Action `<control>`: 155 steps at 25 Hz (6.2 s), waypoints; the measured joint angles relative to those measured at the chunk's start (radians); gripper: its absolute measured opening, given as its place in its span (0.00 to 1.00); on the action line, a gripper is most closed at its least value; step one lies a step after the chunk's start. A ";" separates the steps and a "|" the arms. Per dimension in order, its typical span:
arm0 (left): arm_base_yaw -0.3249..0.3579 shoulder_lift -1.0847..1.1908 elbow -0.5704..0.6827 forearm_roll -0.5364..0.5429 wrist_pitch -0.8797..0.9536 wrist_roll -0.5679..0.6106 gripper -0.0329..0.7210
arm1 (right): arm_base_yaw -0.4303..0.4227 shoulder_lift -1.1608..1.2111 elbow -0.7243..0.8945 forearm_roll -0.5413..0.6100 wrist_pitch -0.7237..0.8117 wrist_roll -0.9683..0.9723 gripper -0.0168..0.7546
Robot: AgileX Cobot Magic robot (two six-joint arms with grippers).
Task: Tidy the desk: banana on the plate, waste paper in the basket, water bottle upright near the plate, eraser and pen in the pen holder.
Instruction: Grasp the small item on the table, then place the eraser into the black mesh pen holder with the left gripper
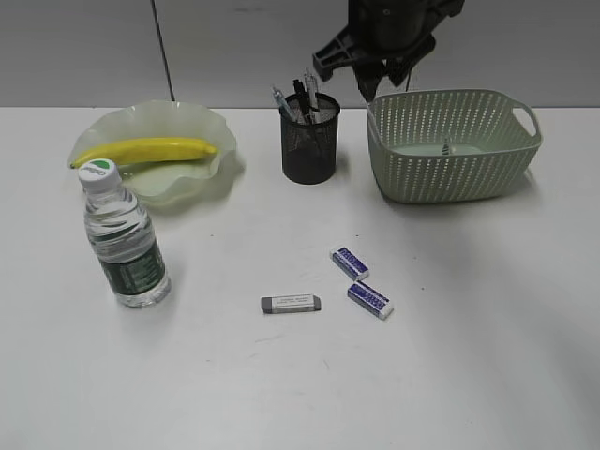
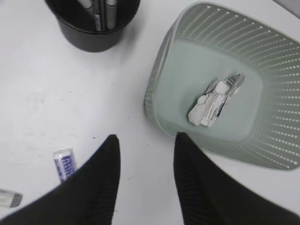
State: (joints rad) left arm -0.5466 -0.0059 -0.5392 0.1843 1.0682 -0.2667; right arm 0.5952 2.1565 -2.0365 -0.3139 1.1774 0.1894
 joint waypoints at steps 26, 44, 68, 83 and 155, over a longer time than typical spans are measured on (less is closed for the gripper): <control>0.000 0.000 0.000 0.001 0.000 0.000 0.38 | 0.028 -1.170 1.216 0.234 0.024 -0.125 0.43; 0.000 0.019 -0.013 -0.031 -0.035 0.000 0.38 | 0.028 -2.158 1.527 0.227 -0.130 -0.134 0.43; -0.125 1.487 -0.492 -0.537 -0.374 0.719 0.38 | 0.028 -2.140 1.527 0.230 -0.137 -0.147 0.43; -0.168 1.919 -0.826 -0.377 -0.248 0.940 0.53 | 0.028 -2.140 1.527 0.230 -0.137 -0.147 0.43; -0.058 2.279 -1.081 -0.710 -1.326 0.702 0.23 | 0.028 -2.140 1.527 0.230 -0.138 -0.147 0.43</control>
State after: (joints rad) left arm -0.6048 2.2733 -1.6201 -0.5258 -0.2574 0.4351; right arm 0.6228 0.0165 -0.5096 -0.0835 1.0390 0.0421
